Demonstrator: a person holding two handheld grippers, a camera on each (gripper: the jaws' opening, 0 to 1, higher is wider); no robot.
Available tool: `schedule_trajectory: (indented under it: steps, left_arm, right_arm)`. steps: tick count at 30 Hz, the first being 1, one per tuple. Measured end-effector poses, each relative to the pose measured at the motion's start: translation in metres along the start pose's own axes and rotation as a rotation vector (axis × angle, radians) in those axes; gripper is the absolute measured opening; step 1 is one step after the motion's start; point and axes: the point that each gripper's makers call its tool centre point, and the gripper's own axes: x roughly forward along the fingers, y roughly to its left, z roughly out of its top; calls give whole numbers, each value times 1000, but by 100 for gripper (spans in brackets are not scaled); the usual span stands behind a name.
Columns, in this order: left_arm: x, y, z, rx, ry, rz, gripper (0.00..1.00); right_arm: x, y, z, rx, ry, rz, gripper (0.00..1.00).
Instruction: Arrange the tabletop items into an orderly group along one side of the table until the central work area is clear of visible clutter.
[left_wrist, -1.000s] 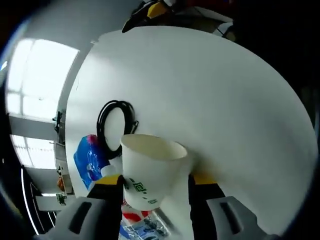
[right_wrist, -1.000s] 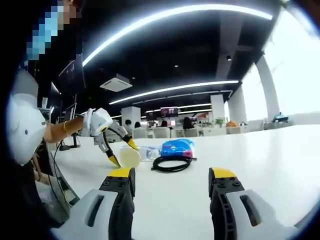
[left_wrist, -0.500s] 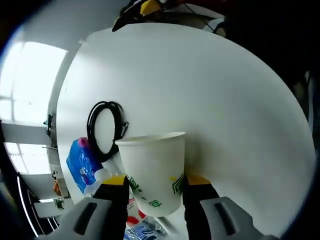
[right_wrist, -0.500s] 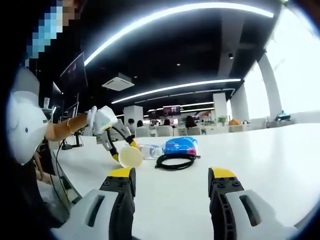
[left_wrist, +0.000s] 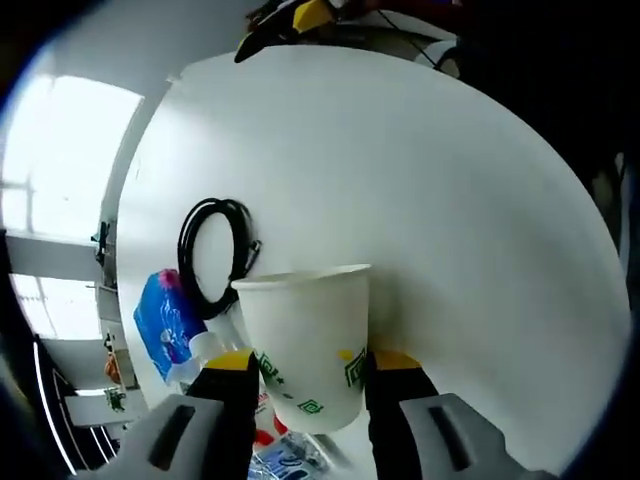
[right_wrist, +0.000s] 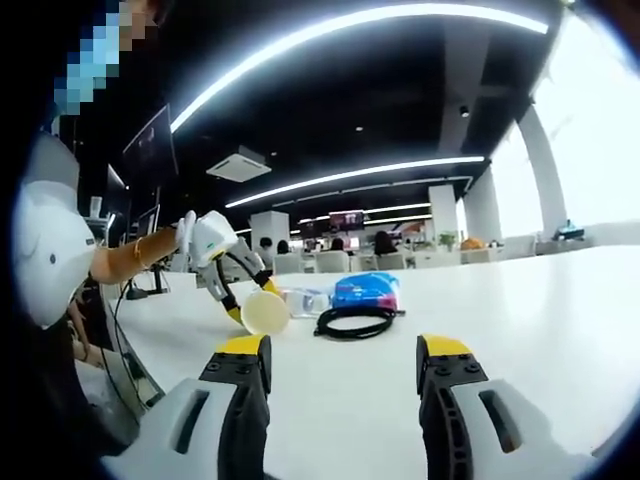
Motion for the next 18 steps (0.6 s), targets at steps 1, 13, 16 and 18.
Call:
schedule_trajectory:
  steps: [1, 13, 16, 18]
  left_arm:
    - [-1, 0, 0, -4, -4, 3, 41]
    - [-6, -3, 1, -67, -50, 55, 39]
    - [-10, -2, 0, -75, -54, 70, 39]
    - [-12, 0, -1, -83, -57, 83, 39]
  right_arm:
    - [0, 1, 0, -1, 1, 3, 56]
    - [4, 11, -1, 7, 1, 35, 56]
    - [5, 12, -2, 9, 3, 39, 56]
    - [6, 13, -3, 9, 5, 43, 56]
